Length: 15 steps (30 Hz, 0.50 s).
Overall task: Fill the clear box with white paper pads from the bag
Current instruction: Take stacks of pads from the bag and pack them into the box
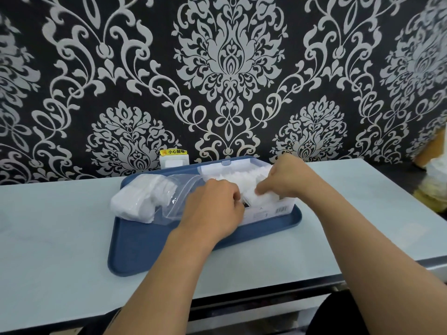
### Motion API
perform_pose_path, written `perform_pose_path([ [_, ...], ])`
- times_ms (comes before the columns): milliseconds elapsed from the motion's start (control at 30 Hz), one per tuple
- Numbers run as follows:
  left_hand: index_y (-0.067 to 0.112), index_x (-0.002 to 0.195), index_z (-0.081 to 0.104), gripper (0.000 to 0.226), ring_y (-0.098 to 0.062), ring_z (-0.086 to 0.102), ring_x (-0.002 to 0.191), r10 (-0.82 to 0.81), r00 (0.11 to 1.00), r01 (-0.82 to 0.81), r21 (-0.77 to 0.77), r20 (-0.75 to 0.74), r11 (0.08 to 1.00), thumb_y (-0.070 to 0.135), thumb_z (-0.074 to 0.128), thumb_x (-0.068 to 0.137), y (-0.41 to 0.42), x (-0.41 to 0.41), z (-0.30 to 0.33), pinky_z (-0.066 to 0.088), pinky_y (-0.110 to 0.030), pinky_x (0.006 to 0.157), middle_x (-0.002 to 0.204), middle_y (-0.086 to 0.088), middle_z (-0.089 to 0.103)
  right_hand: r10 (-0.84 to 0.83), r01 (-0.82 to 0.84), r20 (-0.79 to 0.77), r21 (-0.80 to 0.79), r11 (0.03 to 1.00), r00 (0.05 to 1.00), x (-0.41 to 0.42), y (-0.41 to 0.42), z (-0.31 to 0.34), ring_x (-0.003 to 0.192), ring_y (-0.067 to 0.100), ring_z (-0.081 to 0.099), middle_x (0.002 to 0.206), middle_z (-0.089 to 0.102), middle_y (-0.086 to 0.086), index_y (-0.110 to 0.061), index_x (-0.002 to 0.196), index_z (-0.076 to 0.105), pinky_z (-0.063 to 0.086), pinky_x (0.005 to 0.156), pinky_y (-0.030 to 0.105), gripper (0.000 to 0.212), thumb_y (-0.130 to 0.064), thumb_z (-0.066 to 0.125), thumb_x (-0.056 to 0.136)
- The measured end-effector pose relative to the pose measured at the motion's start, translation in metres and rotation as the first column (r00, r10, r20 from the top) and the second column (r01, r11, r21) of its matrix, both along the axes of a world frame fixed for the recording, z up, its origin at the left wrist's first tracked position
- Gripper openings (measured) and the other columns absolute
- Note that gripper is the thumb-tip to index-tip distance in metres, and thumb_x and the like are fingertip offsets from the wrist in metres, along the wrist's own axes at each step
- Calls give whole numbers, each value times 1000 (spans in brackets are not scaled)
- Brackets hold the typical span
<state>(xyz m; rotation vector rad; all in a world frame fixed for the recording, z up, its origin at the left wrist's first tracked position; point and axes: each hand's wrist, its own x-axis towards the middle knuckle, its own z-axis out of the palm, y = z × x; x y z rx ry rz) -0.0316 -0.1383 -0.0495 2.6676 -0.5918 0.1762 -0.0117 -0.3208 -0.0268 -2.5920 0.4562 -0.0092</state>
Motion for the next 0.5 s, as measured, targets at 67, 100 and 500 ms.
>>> perform_pose_path([
  [67,26,102,74,25,-25,65,92,-4,1000,3,57,11,998,28,51,95,-1,0,-1,55,-36,76,102,-1,70,4,-7,-46,-65,998,999,0,-6,4,60,18,64,47,65,-2,-11,62,58,49,58,28,36,-33,86,62],
  [100,25,103,74,27,-26,64,91,-6,1000,5,85,11,996,27,48,95,-2,0,-1,53,-36,74,103,-3,70,10,-19,-79,-107,994,997,0,-6,5,62,17,65,47,67,-4,-11,65,60,52,61,29,35,-34,86,62],
  [500,17,91,63,23,-26,49,76,20,998,-12,138,-59,990,20,41,98,2,-3,-3,33,-32,62,87,-3,53,-78,71,-9,-299,952,997,-4,-1,-8,74,21,55,74,51,-2,-16,88,56,39,59,29,46,-35,89,62],
])
